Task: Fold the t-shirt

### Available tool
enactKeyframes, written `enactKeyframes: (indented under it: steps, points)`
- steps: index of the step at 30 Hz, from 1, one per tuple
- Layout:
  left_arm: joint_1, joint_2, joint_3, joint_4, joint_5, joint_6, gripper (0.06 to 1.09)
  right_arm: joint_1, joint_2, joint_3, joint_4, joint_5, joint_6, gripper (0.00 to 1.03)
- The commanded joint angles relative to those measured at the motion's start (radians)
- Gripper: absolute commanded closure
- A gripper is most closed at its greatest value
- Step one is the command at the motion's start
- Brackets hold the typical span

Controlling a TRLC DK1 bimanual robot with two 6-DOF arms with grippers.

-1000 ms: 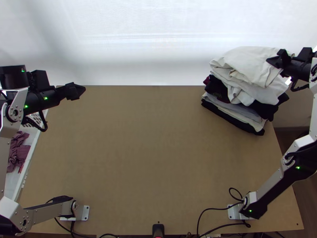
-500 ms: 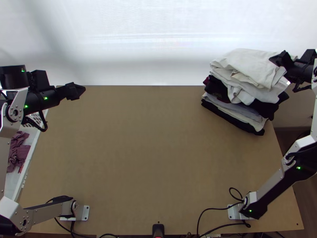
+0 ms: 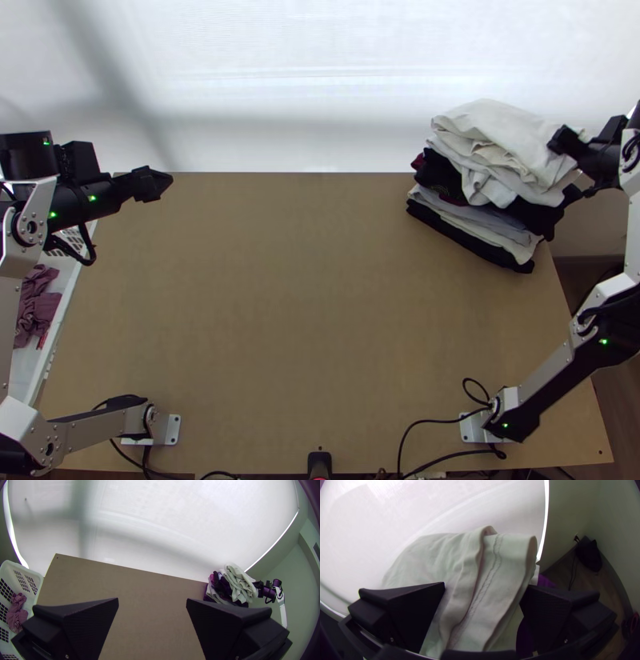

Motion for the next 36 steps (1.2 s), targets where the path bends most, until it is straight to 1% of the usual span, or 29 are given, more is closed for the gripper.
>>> enactKeyframes:
  steps: [1,5,9,16,20,22,25,29,32,34,36]
  points:
    - [-0.007,0.004,0.019,0.016,-0.001,-0.017,0.1,0.017,-0.088,-0.073,-0.004,0.037,-0.067,0.06]
    - [-0.007,0.007,0.022,0.017,-0.001,-0.017,0.1,0.033,-0.143,-0.149,-0.002,0.062,-0.113,0.06]
    - [-0.007,0.011,0.025,0.017,-0.001,-0.017,0.1,0.051,-0.196,-0.214,0.015,0.132,-0.153,0.05]
    - [-0.007,0.016,0.025,0.028,-0.001,-0.017,0.1,0.043,-0.221,-0.269,0.121,0.198,-0.162,0.05]
    - [-0.007,0.018,0.026,0.03,-0.001,-0.017,0.1,0.043,-0.241,-0.271,0.153,0.258,-0.18,0.05]
    - [-0.007,0.019,0.025,0.03,-0.001,-0.017,0.1,0.043,-0.272,-0.295,0.213,0.298,-0.199,0.05]
    - [-0.005,0.019,0.022,0.03,-0.001,-0.017,0.1,0.05,-0.328,-0.347,0.338,0.313,-0.245,0.05]
    - [-0.005,0.019,0.02,0.033,-0.001,-0.016,0.1,0.071,-0.361,-0.326,0.372,0.328,-0.268,0.05]
    - [-0.005,0.021,0.022,0.034,-0.001,-0.016,0.1,0.094,-0.365,-0.332,0.461,0.333,-0.269,0.05]
    - [-0.005,0.021,0.022,0.036,-0.001,-0.017,0.1,0.114,-0.364,-0.367,0.57,0.333,-0.28,0.05]
    - [-0.005,0.021,0.026,0.037,-0.001,-0.017,0.1,0.134,-0.362,-0.449,0.742,0.335,-0.32,0.06]
